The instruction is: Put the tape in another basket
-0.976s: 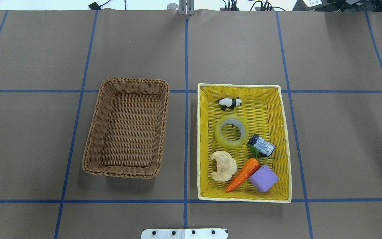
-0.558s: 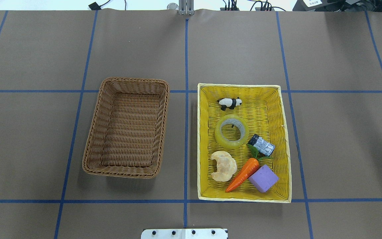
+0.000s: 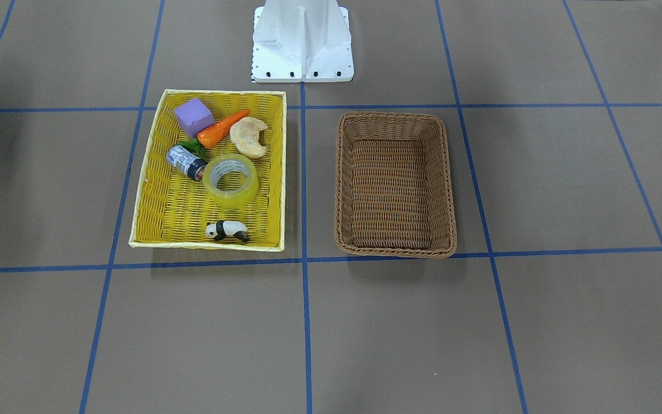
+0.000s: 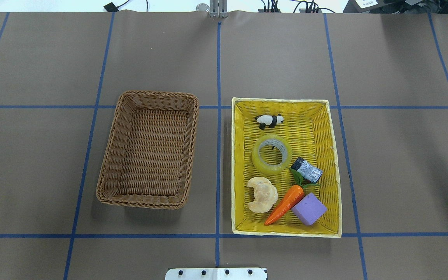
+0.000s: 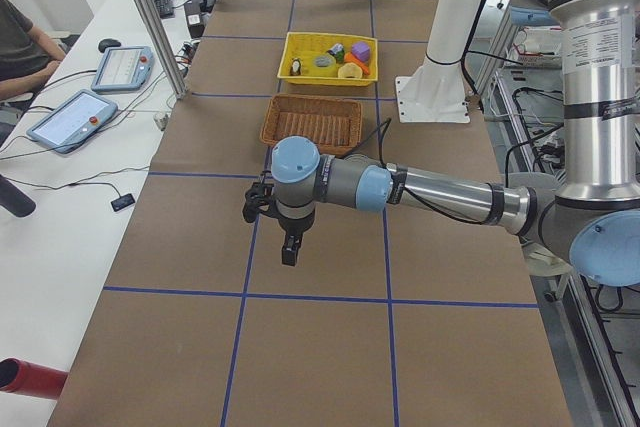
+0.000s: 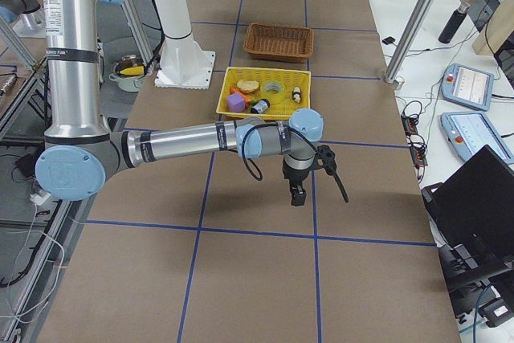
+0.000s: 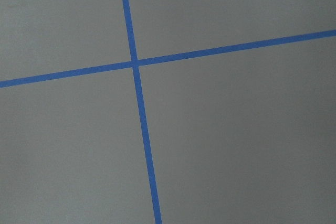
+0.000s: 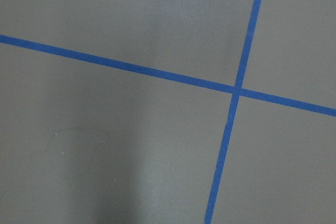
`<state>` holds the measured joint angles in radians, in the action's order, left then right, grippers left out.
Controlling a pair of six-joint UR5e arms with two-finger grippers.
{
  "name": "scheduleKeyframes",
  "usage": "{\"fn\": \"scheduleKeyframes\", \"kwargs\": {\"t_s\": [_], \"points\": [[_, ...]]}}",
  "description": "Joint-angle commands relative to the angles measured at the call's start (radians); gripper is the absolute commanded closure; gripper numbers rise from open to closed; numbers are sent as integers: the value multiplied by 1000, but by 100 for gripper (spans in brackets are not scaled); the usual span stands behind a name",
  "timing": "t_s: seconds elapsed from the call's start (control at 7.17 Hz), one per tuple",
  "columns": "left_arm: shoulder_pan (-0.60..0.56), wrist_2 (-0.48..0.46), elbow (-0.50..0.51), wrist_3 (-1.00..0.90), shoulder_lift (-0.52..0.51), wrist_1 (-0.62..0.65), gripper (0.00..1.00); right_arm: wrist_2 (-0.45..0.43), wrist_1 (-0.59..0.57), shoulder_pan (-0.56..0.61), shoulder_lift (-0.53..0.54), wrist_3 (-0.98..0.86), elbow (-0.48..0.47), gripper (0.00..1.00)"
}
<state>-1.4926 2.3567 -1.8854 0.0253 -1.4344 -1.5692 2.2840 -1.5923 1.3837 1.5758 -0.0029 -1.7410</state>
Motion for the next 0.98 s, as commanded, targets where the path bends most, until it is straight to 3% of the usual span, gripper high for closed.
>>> {"fn": "scheduleKeyframes", "kwargs": {"t_s": [0.0,0.84], "points": [[0,3,-3,-1,-3,-2,2,0,0,-14,-3,1,-6,0],[0,6,-40,1,-3,-2,2,12,0,-15,1,8,-14,0]]}}
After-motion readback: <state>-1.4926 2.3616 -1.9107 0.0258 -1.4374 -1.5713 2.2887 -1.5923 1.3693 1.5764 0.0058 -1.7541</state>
